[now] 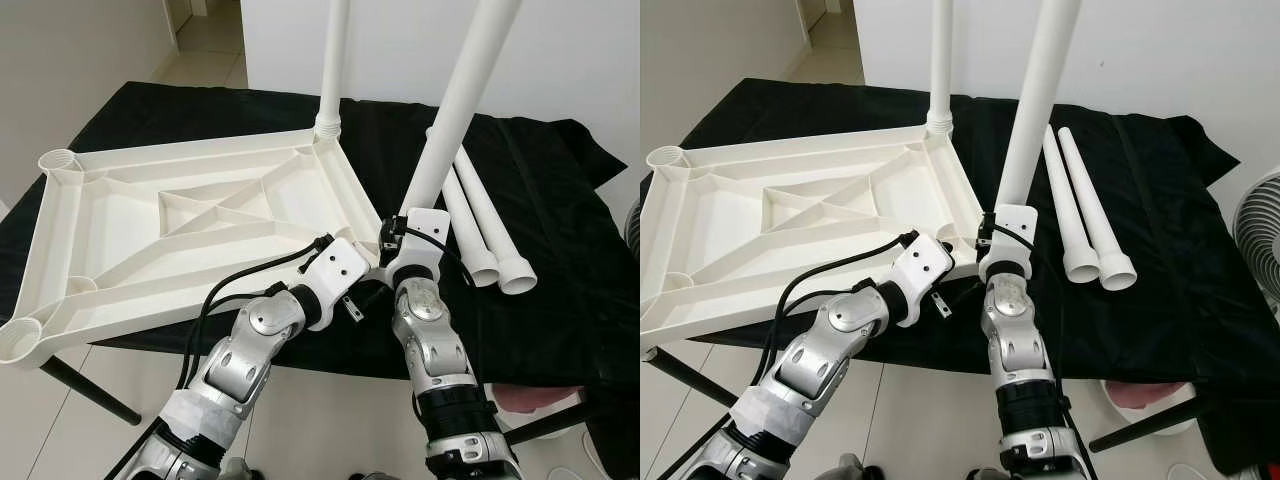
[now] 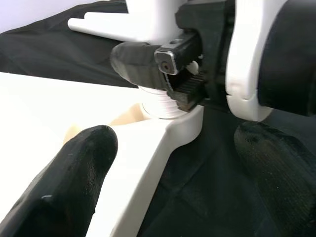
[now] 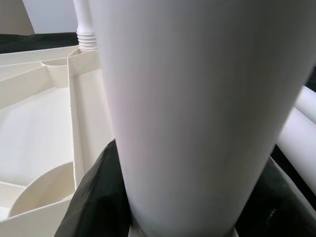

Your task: Building children table

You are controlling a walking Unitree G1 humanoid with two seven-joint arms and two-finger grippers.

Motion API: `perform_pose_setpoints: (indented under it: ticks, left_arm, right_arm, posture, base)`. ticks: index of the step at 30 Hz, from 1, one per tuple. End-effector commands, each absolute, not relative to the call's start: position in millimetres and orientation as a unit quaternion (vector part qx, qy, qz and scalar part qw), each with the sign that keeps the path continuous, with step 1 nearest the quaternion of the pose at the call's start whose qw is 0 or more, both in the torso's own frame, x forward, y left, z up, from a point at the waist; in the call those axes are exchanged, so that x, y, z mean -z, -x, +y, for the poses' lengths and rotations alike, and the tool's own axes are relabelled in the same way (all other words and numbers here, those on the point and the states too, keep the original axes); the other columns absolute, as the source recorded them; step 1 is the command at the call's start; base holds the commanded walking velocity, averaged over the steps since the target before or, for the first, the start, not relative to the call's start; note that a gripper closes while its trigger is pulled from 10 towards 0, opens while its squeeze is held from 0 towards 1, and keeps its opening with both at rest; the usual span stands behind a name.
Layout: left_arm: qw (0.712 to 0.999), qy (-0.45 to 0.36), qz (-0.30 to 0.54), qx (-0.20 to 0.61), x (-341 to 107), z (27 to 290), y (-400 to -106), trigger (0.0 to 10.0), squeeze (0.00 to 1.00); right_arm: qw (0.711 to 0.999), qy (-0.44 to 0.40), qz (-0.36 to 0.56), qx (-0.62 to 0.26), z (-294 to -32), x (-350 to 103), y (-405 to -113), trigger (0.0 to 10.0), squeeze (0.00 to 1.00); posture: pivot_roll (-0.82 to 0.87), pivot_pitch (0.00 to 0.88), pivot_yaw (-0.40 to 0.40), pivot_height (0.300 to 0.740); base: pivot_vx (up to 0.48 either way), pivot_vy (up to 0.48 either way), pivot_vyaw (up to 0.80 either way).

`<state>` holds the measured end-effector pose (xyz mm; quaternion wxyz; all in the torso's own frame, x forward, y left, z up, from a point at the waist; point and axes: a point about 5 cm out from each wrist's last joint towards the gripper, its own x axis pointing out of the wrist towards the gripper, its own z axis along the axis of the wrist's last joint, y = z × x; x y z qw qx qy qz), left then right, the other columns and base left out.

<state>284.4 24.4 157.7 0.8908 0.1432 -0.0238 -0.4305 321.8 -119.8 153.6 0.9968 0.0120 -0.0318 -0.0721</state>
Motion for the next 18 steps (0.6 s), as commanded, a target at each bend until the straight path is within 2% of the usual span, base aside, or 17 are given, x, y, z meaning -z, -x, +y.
perform_pose_setpoints:
  ticks: [1,12,13,18]
  left_arm:
    - [0.893,-0.147,-0.018,0.425,-155,25,-282,10.0,0.0]
    - [0.894,-0.149,-0.015,0.423,-154,27,-284,10.0,0.0]
    - [0.893,-0.149,-0.016,0.423,-155,26,-284,10.0,0.0]
    - [0.892,-0.15,-0.015,0.426,-155,25,-285,10.0,0.0]
  right_arm:
    - [0.994,-0.01,-0.014,0.106,-132,-148,-316,10.0,0.0]
    - [0.997,-0.013,-0.019,0.076,-133,-150,-315,10.0,0.0]
    - [0.998,-0.02,-0.029,0.048,-129,-153,-318,10.0,1.0]
    - [0.997,-0.038,-0.046,-0.057,-121,-160,-328,10.0,1.0]
  posture:
    - [-0.1,0.04,-0.017,0.74]
    - [-0.1,0.057,-0.01,0.74]
    - [-0.1,0.062,-0.006,0.74]
    - [-0.11,0.067,-0.002,0.74]
  base:
    - [0.0,0.0,0.0]
    - [0.0,0.0,0.0]
    - [0.0,0.0,0.0]
    - [0.0,0.0,0.0]
